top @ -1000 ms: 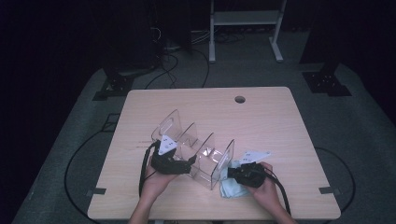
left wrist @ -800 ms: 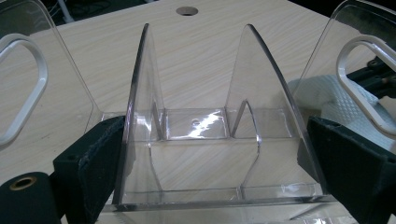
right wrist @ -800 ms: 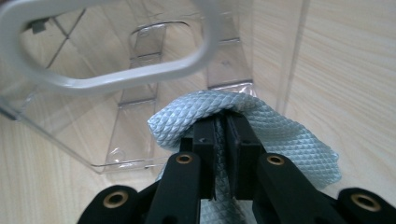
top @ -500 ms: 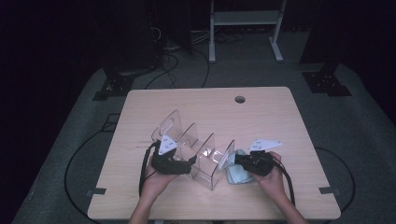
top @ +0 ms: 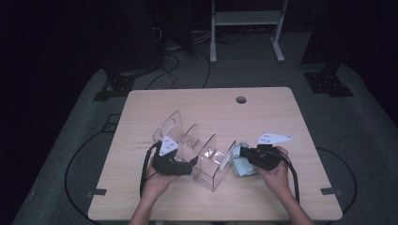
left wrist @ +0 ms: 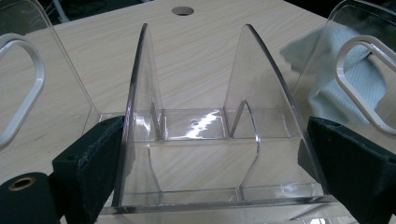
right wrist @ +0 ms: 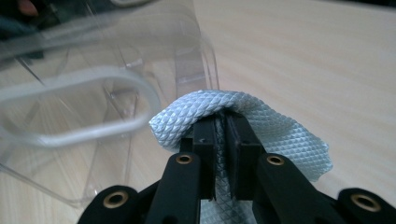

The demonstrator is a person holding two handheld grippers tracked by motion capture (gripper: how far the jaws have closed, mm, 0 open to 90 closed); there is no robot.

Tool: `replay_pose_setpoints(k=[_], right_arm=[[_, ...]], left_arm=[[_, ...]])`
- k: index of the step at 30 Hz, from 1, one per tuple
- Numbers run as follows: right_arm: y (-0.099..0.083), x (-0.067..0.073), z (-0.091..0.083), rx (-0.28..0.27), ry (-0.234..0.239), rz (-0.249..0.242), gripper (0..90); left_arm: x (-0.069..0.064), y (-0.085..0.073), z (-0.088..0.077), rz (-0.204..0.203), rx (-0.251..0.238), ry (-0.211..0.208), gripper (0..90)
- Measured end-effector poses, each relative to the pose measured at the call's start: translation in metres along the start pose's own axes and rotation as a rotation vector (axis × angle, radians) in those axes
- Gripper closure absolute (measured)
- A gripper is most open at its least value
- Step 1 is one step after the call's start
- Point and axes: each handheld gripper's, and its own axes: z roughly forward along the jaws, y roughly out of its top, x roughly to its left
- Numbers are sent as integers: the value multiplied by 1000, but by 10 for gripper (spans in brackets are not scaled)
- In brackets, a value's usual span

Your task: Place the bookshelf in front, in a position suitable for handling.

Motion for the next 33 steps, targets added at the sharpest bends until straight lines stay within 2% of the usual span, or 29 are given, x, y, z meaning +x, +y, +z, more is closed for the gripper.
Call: replay_pose_setpoints(k=[3, 7, 8, 10, 13, 15, 17, 21, 23, 27, 29, 31, 33], right_arm=[[-2, 0, 2, -8, 8, 14, 830], [-26, -10, 18, 93, 6, 55, 830], [-27, -11, 19, 101, 4, 58, 830], [-22, -9, 16, 85, -2, 46, 830], [-2, 0, 0, 18, -15, -1, 831], [8, 4, -8, -23, -14, -14, 831], [6, 3, -7, -26, -11, -8, 830], [-5, -8, 1, 9, -3, 44, 831], [-1, -6, -4, -19, 4, 46, 831], [17, 11, -18, -79, 22, -5, 831], [19, 20, -20, -76, 10, -34, 830], [19, 28, -21, -73, 19, -48, 830], [18, 33, -23, -72, 53, -52, 831]], left_arm=[[0, 0, 0, 2, 1, 1, 76], [0, 0, 0, 3, 3, -4, 76], [-1, 0, 0, 3, 3, -5, 76], [0, 0, 0, 4, 3, -7, 76], [0, 0, 0, 3, 0, -9, 75], [0, 0, 0, 2, 1, -9, 75], [0, 0, 0, 1, 5, -7, 75], [0, 0, 0, 2, 5, -9, 75], [-1, 0, 0, 2, 5, -7, 75], [-1, 0, 0, 4, 5, -7, 75], [-1, 0, 0, 4, 5, -7, 75], [-1, 0, 0, 5, 6, -6, 76], [-1, 0, 0, 2, 7, -3, 76]])
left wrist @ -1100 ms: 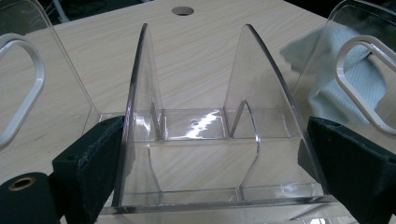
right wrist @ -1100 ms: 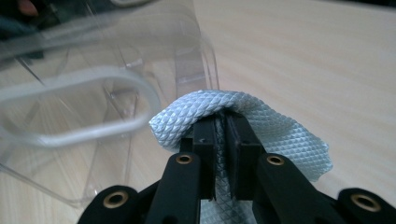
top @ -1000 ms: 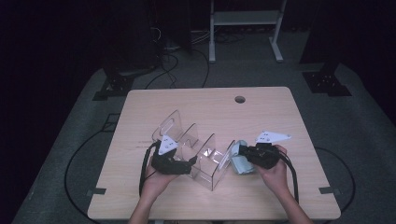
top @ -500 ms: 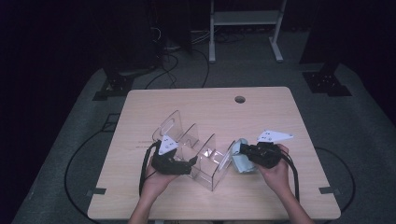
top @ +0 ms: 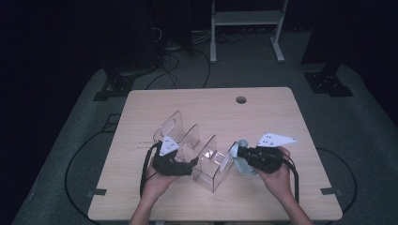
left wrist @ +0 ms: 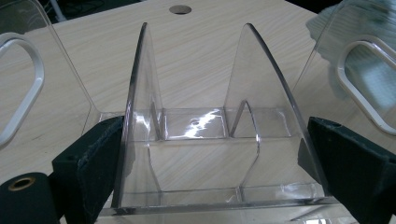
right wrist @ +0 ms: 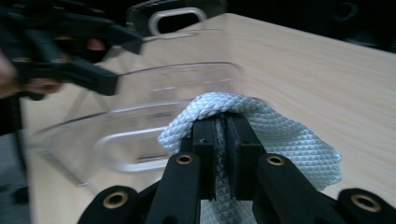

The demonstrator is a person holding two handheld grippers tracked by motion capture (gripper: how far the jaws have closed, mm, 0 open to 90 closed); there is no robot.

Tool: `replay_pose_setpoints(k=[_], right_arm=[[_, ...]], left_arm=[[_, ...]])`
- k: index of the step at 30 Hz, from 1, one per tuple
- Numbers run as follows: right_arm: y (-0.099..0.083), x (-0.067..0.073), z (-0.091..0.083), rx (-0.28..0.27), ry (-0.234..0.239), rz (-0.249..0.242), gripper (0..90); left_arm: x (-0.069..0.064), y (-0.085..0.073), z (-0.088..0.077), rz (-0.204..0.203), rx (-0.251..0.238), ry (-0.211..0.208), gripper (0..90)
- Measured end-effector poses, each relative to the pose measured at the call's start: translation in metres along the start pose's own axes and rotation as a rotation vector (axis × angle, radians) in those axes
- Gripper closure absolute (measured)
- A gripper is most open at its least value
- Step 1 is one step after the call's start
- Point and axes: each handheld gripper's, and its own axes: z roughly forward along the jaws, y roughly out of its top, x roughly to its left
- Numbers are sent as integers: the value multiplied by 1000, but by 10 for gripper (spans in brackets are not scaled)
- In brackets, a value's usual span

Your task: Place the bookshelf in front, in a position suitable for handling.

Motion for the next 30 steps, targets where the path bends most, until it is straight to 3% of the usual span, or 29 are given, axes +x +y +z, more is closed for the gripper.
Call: replay_pose_setpoints(k=[1, 3, 7, 13, 15, 19, 21, 25, 27, 28, 30], right_arm=[[-1, 2, -1, 1, 25, 1, 831], [-1, 5, 0, 3, 25, -16, 831], [-2, 0, 1, -2, 39, 16, 831], [-1, 21, 0, 26, 84, -41, 830], [-1, 20, -1, 25, 74, -55, 831], [-1, 13, 0, 16, 60, -26, 831], [-1, 18, 0, 25, 51, -45, 831], [-3, 34, 1, 41, 103, -83, 830], [-3, 41, 0, 47, 104, -120, 830], [-2, 40, 0, 47, 98, -129, 830], [-2, 34, 0, 39, 101, -98, 830]], left_arm=[[0, 0, 0, 0, 0, 0, 76], [0, 0, 0, 0, 0, 0, 76], [0, 0, 0, 1, 0, 1, 76], [0, 0, 0, 6, 0, -1, 76], [0, 0, 0, 4, 2, 0, 76], [-1, 0, 0, 5, 0, 3, 76], [-1, 0, 0, 7, 1, 3, 76], [-1, 0, 0, 5, 0, 4, 76], [-1, 0, 0, 4, 0, 5, 76], [-1, 0, 0, 3, -1, 5, 77], [-2, 0, 1, 3, -2, 6, 77]])
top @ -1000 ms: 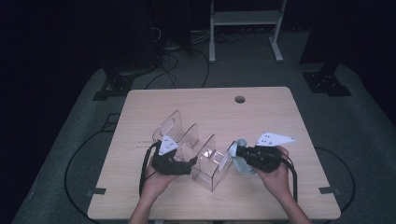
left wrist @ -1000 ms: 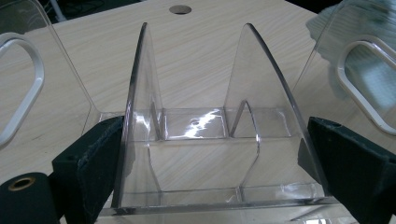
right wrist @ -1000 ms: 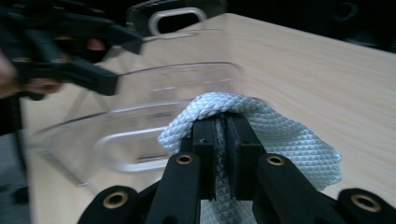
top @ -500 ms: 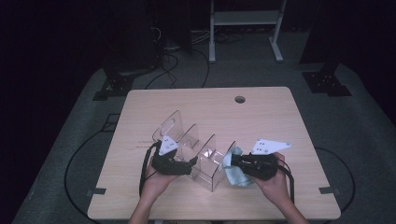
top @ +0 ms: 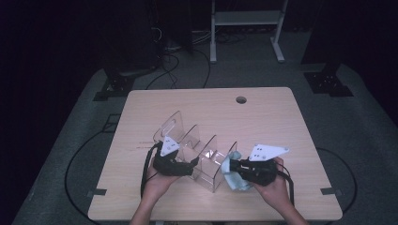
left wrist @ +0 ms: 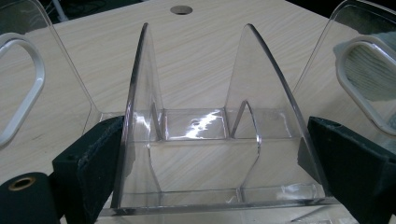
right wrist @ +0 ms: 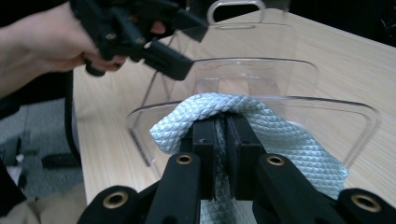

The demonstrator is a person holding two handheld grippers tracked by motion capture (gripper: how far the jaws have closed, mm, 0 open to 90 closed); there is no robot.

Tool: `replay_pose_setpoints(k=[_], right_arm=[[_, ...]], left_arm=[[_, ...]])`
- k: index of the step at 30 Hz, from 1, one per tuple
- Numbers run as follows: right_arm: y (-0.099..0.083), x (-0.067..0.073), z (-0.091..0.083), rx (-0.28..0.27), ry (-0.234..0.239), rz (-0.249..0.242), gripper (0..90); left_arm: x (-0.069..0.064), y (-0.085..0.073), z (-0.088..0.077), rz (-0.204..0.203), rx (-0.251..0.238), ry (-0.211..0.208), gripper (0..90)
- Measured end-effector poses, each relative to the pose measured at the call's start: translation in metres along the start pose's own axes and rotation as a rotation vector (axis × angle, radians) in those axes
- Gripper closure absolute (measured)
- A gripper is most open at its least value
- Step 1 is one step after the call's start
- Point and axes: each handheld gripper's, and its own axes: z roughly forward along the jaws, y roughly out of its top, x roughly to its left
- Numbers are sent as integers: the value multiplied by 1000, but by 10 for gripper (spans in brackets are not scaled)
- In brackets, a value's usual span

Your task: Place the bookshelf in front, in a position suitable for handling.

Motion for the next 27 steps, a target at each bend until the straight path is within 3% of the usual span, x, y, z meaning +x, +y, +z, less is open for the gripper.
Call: replay_pose_setpoints(k=[4, 7, 9, 15, 17, 19, 23, 27], right_arm=[[-2, 2, 1, -5, 14, 14, 830], [-3, 12, 3, 8, 56, -9, 830], [-2, 16, 4, 17, 46, -38, 830], [-6, 12, 5, 9, 65, -10, 830], [-18, 16, 15, 53, 76, -8, 830], [-19, 18, 16, 67, 69, -15, 830], [-5, 25, 5, 20, 55, -48, 830], [-15, 21, 12, 40, 50, -37, 829]], left_arm=[[0, 0, 0, 1, 1, 1, 77], [0, 0, 0, 0, 4, 0, 77], [0, 0, 0, 0, 5, 1, 77], [-1, 0, 0, -3, 3, 4, 77], [-1, 0, 0, -6, 4, 3, 77], [-1, 0, 0, -5, 4, 2, 77], [-1, 0, 0, -2, 8, 1, 77], [-1, 0, 0, -5, 4, 1, 77]])
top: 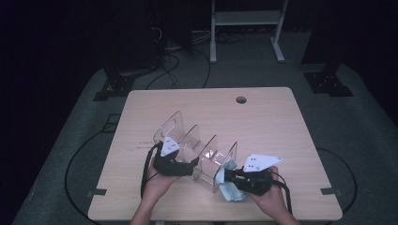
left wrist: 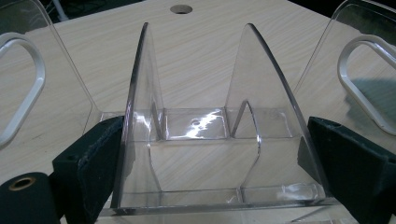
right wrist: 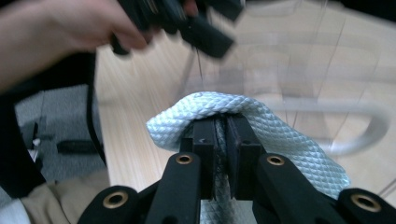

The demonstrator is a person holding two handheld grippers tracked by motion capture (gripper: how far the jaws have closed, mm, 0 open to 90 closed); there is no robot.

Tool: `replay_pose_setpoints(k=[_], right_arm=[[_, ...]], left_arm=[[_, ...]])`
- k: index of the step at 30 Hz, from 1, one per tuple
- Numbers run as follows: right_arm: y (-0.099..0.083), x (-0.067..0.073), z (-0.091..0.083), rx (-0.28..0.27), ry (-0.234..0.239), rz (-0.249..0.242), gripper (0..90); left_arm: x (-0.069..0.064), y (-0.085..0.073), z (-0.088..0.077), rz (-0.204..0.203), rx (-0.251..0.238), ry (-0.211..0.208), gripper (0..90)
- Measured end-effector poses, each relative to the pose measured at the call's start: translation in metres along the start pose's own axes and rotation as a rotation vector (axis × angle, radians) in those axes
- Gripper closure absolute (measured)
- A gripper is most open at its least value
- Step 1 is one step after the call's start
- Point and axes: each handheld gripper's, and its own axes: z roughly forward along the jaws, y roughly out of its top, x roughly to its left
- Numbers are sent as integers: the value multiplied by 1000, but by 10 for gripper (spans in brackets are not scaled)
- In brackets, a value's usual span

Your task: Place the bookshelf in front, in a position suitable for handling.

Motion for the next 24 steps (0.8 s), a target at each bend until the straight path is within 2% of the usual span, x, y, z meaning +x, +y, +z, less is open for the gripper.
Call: replay_pose_setpoints(k=[3, 5, 9, 10, 12, 16, 18, 21, 24], right_arm=[[-15, -7, 11, 49, 22, 55, 829], [-14, -7, 10, 46, 24, 56, 829], [5, 4, -4, -26, 20, 11, 829], [6, 6, -4, -23, 12, 1, 829], [1, 5, -1, -25, 28, 18, 829], [-13, 4, 13, 51, 46, 43, 828], [-8, 6, 9, 40, 42, 29, 828], [5, 11, -4, -27, 48, 11, 829], [3, 15, -1, -16, 44, -8, 829]], left_arm=[[0, 0, 0, 6, -2, 0, 77], [0, 0, 0, 6, -2, -1, 77], [0, 0, 0, 6, 2, -2, 77], [0, 0, 0, 6, 2, -2, 77], [0, 0, 0, 1, 0, -3, 77], [0, 0, 0, 7, 1, 0, 77], [0, 0, 0, 4, 3, -2, 77], [0, 0, 0, 3, 2, -2, 77], [1, 0, 0, 5, 3, -3, 77]])
